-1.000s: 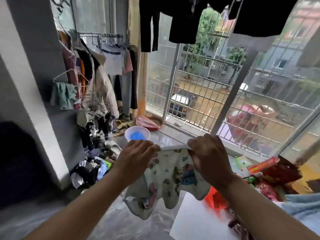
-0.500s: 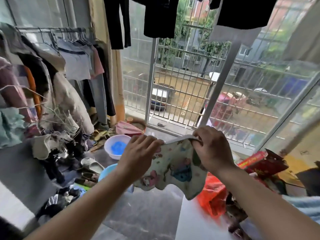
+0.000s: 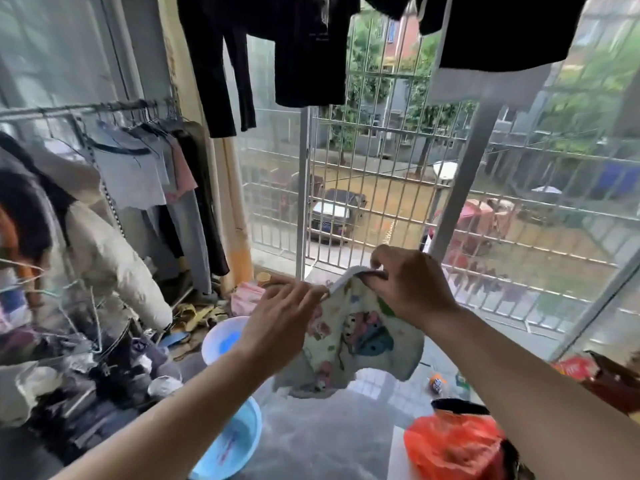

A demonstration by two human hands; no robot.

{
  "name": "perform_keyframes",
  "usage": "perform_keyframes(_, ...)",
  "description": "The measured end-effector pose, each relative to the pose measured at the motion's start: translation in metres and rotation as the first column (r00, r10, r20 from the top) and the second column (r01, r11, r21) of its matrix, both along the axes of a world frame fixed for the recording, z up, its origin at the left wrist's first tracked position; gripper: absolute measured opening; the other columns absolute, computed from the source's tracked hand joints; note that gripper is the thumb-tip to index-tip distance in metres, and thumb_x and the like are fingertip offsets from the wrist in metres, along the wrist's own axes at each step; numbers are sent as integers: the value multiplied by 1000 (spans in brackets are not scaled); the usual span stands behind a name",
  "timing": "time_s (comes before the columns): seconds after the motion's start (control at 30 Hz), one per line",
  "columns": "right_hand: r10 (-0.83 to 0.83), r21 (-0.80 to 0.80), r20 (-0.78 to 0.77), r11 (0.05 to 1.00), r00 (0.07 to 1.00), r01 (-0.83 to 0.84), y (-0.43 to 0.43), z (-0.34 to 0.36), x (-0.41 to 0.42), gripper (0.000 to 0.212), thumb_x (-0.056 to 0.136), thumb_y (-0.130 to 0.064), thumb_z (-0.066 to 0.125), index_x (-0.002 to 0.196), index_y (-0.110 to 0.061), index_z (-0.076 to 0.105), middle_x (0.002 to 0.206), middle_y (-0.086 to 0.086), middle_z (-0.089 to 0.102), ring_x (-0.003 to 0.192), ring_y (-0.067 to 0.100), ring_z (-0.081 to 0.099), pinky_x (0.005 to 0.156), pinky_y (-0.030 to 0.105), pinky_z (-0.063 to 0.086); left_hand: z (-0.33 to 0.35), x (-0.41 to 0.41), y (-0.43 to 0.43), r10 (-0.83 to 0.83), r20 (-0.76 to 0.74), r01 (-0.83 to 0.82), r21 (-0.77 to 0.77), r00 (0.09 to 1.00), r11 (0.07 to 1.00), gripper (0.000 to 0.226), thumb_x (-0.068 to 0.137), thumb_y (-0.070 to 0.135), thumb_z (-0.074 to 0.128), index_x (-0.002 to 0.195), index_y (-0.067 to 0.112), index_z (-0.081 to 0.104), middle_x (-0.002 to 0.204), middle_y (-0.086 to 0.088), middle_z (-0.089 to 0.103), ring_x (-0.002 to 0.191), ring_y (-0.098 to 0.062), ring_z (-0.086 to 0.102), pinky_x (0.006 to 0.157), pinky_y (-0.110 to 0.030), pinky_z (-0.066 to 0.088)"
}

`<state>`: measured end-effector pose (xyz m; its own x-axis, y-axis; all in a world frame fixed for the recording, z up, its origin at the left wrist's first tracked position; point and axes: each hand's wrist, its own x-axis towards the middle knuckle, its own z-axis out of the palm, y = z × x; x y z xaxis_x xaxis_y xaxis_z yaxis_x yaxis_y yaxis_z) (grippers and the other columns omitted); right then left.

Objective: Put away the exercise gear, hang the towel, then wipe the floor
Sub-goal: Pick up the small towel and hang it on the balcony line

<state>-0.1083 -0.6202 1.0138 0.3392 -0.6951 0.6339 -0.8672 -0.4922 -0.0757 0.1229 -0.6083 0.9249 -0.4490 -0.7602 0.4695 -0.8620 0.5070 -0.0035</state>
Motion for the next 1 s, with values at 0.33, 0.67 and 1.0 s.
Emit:
perform_keyframes(0.33,47,-44,-103,998,994,-51,-157,-5,-6,32,76,-36,83,80,-13,61,68,1,65,60,25,61,60,27,41,22,-57,-174,-111,-239,93,-85,965,992,37,97,34,56,131,27,44,108,3,72,88,-20,70,89,-42,50)
perform_keyframes(0.67,-144,112,-188,980,971,167,-335,-26,-65,11,64,-22,71,69,-22,61,73,-6,50,70,17,50,63,31,42,24,-58,-384,-168,-125,159,-78,978,984,38,78,15,74,111,27,58,95,6,63,68,-14,61,69,-32,51)
perform_keyframes(1.0,-183,69,-22,981,983,184,-476,-19,-94,29,64,-13,80,67,-16,51,58,1,57,51,24,52,59,26,32,22,-122,-511,-151,-59,151,3,987,988,51,73,18,73,122,19,58,94,0,70,77,-23,65,81,-42,48)
